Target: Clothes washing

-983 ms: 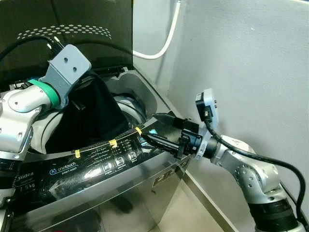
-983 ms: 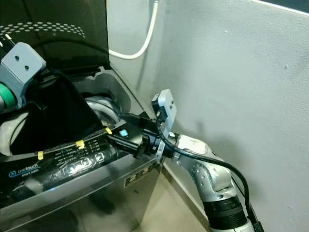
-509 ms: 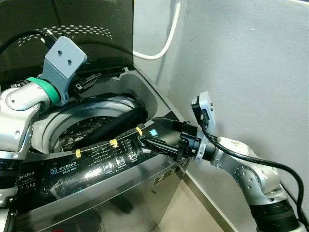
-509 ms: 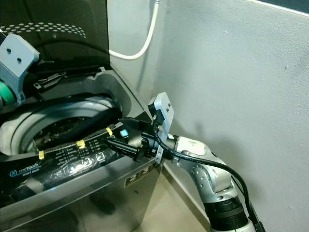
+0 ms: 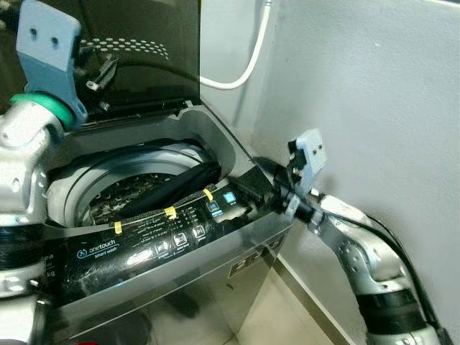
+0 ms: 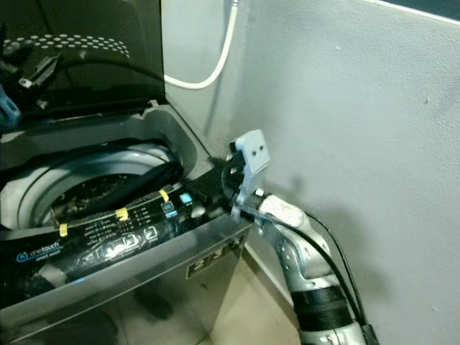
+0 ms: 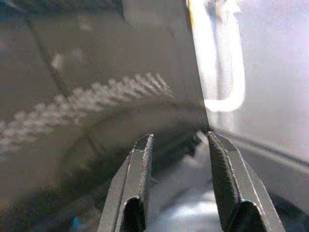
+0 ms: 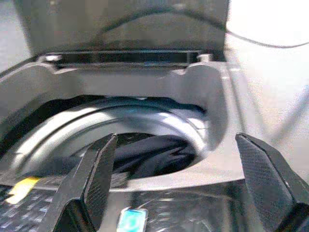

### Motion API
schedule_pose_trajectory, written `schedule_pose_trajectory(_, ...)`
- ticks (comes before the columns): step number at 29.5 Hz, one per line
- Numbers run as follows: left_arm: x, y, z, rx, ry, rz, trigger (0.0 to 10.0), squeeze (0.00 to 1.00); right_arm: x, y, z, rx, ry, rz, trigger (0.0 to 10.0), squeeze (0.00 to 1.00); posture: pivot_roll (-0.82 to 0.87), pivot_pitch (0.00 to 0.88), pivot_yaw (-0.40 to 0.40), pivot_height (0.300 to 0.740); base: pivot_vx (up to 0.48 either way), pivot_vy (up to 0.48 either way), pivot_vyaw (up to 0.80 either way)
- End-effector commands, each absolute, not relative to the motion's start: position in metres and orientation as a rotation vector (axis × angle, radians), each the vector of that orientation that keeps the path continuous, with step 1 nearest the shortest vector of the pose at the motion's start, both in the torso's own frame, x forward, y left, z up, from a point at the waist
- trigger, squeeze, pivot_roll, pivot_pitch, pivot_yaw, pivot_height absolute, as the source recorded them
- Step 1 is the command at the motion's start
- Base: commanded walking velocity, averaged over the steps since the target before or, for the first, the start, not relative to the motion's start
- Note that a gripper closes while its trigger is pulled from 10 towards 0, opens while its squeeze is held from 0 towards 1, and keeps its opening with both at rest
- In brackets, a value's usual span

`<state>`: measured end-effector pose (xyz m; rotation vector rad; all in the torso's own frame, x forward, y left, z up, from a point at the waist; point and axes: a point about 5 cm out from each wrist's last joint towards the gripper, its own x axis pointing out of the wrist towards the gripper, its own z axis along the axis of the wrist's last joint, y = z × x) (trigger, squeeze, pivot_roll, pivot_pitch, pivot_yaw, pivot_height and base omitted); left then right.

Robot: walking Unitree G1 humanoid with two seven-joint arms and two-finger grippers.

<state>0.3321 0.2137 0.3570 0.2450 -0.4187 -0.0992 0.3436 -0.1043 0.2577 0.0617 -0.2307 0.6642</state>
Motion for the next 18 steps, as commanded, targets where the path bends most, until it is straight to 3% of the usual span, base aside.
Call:
schedule_pose_trajectory(1,0.331,0.209,0.352,0.235,-0.405,-0.074,10.0,0.0,0.347,-0.112,0.256,0.061,-0.242,0.58,10.0,0.0,0.04,0.065,0.009,0.74,0.0,0.0,0.0)
schedule_pose_trajectory(8,0.328,0.2,0.328,0.229,-0.394,0.053,10.0,0.0,0.344,-0.107,0.258,0.042,-0.303,0.504,10.0,0.0,0.04,0.065,-0.004,0.74,0.0,0.0,0.0)
schedule_pose_trajectory(18,0.317,0.186,0.3,0.176,-0.332,0.092,10.0,0.0,0.347,-0.1,0.254,0.007,-0.332,0.456,10.0,0.0,0.03,0.072,-0.032,0.74,0.0,-0.447,0.0)
